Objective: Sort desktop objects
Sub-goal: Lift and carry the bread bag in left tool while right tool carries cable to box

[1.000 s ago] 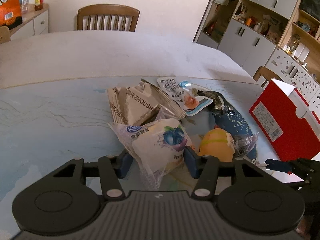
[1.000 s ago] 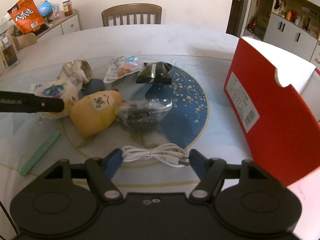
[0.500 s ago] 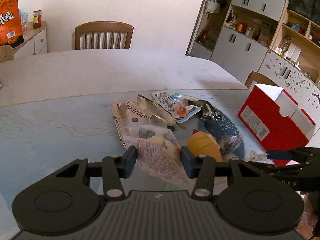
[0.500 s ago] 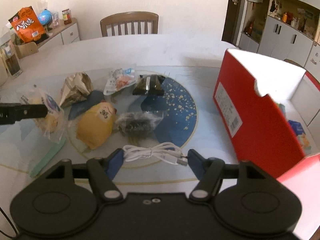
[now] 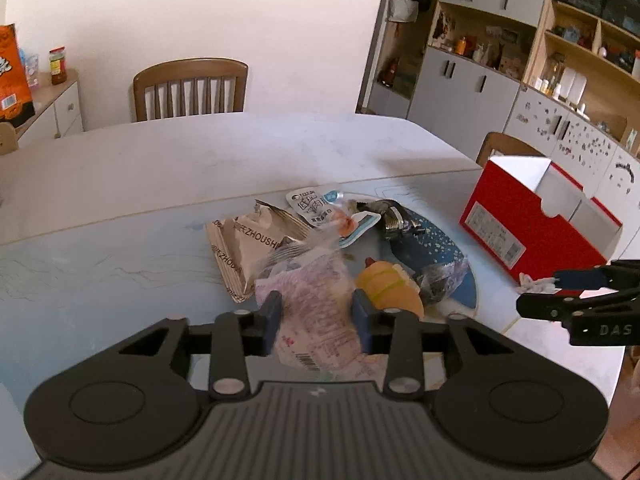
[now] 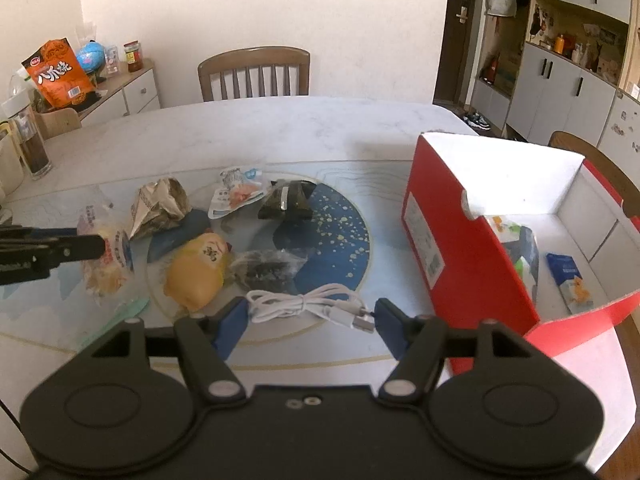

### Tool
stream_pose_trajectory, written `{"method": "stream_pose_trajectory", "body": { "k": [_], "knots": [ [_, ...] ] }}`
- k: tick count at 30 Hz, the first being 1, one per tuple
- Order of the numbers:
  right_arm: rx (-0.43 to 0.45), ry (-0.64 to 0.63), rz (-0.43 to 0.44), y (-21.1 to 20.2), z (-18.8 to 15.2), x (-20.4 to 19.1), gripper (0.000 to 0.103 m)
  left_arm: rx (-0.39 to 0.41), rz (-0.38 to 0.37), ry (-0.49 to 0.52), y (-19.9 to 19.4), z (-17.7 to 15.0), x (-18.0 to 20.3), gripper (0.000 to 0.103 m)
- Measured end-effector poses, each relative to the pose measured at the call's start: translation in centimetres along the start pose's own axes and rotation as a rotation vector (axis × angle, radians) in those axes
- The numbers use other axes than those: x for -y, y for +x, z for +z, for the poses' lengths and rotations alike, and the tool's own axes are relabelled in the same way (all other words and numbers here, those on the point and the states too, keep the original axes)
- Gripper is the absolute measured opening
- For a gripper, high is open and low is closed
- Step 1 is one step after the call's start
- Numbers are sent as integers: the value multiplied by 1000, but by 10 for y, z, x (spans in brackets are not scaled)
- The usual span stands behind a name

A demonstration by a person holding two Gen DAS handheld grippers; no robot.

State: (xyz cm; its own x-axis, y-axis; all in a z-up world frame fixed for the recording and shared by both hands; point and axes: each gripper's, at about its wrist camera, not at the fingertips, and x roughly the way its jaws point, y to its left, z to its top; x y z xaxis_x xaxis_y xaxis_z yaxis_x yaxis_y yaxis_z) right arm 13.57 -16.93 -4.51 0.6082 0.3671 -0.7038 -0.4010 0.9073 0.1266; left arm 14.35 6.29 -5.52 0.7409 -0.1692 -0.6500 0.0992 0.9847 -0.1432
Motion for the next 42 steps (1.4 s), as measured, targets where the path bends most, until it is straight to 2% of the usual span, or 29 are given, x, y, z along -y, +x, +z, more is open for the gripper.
{"method": "stream_pose_trajectory", "body": {
  "k": [1, 3, 6, 10, 15, 17, 26, 36, 42],
  "knots": [
    [-2, 1, 0, 0, -1, 0, 69, -5, 2, 2, 4, 0, 1, 58],
    [-7, 1, 3, 1, -2, 1, 69, -26, -1, 3, 15, 0, 2, 66],
    [-15, -2, 5, 2, -4, 1, 69, -83, -1, 17, 38, 0, 6, 66],
    [-29, 0, 5, 4, -7, 4, 69, -95, -22, 54, 53, 2, 11, 66],
    [-43, -4, 13, 8, -11, 7, 69, -133, -25, 6, 66, 0, 1, 67],
    [-47, -4, 17, 10, -11, 7, 69, -178, -11, -17, 76, -6, -4, 67],
    [-49, -6, 23, 11, -9, 10, 69, -138, -1, -37, 63, -6, -4, 62],
    [16, -17, 26, -9, 12, 10, 67, -70, 21, 1, 14, 13, 2, 61],
    [60, -18, 28, -25, 22, 13, 67, -21, 4, 2, -11, 28, 9, 61]
  ]
}}
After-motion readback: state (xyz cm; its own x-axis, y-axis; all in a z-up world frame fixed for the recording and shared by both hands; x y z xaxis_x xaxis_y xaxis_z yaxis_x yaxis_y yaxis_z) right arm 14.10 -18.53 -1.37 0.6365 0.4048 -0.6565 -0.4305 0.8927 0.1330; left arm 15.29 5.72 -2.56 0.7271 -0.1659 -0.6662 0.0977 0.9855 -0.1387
